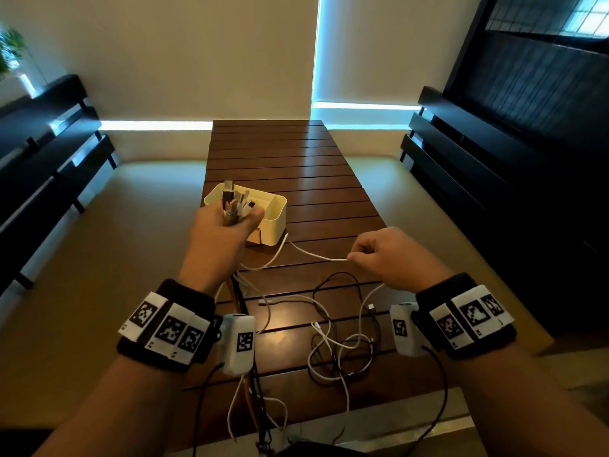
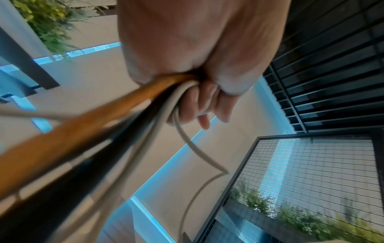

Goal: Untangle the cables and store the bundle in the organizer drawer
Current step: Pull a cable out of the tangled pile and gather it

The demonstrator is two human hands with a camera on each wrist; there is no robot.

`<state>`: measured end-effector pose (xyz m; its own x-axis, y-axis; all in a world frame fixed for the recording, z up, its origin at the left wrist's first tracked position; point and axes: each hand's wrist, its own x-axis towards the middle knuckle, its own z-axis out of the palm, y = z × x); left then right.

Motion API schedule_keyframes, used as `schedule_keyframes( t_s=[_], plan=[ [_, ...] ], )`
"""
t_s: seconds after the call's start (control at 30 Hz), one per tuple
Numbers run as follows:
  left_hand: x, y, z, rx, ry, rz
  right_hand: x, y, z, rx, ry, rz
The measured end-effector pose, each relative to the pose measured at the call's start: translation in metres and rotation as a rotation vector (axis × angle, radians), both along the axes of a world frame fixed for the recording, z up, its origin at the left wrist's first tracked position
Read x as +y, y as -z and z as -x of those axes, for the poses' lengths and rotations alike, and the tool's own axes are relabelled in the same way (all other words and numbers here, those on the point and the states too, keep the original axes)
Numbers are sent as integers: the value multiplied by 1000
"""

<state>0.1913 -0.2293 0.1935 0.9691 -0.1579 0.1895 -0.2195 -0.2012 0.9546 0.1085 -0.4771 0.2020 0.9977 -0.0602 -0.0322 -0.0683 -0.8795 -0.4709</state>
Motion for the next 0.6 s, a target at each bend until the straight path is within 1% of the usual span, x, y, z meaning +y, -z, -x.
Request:
schedule_keyframes(
  t_s=[0.1, 0.17, 0.23, 0.3, 0.37, 0.5, 0.57, 0.6],
  plan=[
    [-11, -11, 8, -80, 133, -71, 12, -7, 0, -15, -97, -21],
    [-24, -15, 17, -101, 261, -170, 21, -12, 1, -75, -170, -97],
    [-33, -15, 24, -138, 393, -275, 25, -18, 1, -161, -201, -189],
    [-38, -15, 29, -149, 470, -274, 25, -21, 1, -216, -204, -245],
    [-39, -15, 29, -163, 473, -269, 24, -19, 2, -236, -205, -279],
    [-35, -14, 25, -189, 480, -361, 24, -8, 7, -273, -157, -438],
    [-34, -12, 24, -200, 428, -366, 24, -4, 8, -267, -129, -509],
    [-34, -11, 24, -200, 373, -332, 23, -1, 9, -257, -114, -541]
  ],
)
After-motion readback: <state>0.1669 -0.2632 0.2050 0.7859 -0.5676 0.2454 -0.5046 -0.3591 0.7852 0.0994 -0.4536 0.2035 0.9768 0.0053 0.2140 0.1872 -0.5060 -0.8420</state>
